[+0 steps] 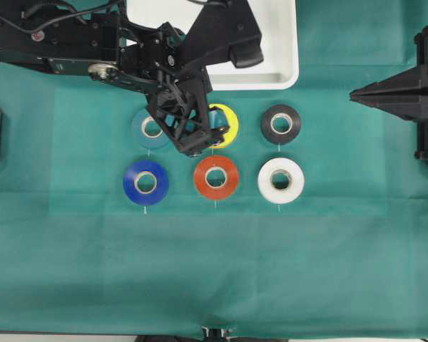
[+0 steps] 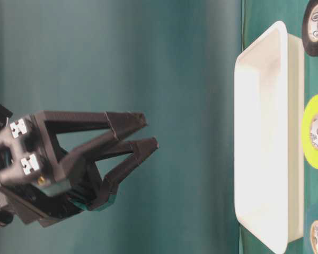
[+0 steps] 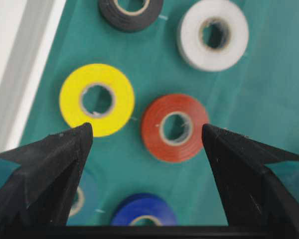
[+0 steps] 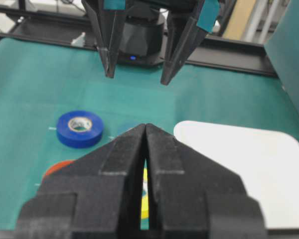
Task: Place the tape from the fixed location into the white case.
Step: 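Lower the open left gripper down onto the yellow tape roll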
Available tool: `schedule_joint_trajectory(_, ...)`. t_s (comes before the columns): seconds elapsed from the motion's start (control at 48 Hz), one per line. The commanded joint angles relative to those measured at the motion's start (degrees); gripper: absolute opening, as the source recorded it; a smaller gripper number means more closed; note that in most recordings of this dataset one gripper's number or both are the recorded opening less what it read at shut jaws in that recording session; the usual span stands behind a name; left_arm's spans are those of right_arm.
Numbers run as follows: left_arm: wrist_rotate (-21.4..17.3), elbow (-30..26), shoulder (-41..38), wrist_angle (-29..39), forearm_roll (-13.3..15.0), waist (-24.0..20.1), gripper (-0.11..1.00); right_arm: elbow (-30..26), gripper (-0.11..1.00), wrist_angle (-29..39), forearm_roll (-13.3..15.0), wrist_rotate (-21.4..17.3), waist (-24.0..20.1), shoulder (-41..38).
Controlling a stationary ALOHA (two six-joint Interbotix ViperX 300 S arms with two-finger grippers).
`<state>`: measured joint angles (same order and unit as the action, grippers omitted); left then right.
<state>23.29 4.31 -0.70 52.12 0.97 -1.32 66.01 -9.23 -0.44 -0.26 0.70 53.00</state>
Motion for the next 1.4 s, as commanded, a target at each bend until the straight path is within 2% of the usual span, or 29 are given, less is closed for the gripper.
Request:
schedule_joint_trajectory(0.0,2.64,-2.29,0.44,0.18,-0.09,0.18,0.92,-1.58,0.00,0.18,0.00,-0.09,0.09,-0.35)
schedule_joint_trajectory(0.125,5.27,-3.25,-0.09,0.44,-0.09,0.44,0.92,-1.58,0.00,0.62,0.09,0.00,0.09,-0.35)
schedule_joint_trajectory(0.229,5.89,-3.69,-0.53,1.05,-0.09,0.53,0.92,-1.67,0.00,0.88,0.09,0.00,0.53,-0.26)
schedule_joint_trajectory(0.605,5.98,-3.87,-1.67,1.14,-0.18,0.53,0.92,-1.76,0.00,1.85,0.09,0.09,0.88,-0.35)
schedule_joint_trajectory(0.896,5.80,-1.85,-2.02,0.62,-0.62,0.09,0.92,-2.02,0.00,1.85,0.09,0.09,0.97,-0.35)
schedule_joint_trajectory(1.376,5.62,2.02,-8.35,-5.89,-0.70,-0.09,0.92,-2.02,0.00,1.85,0.09,0.18,0.88,-0.35)
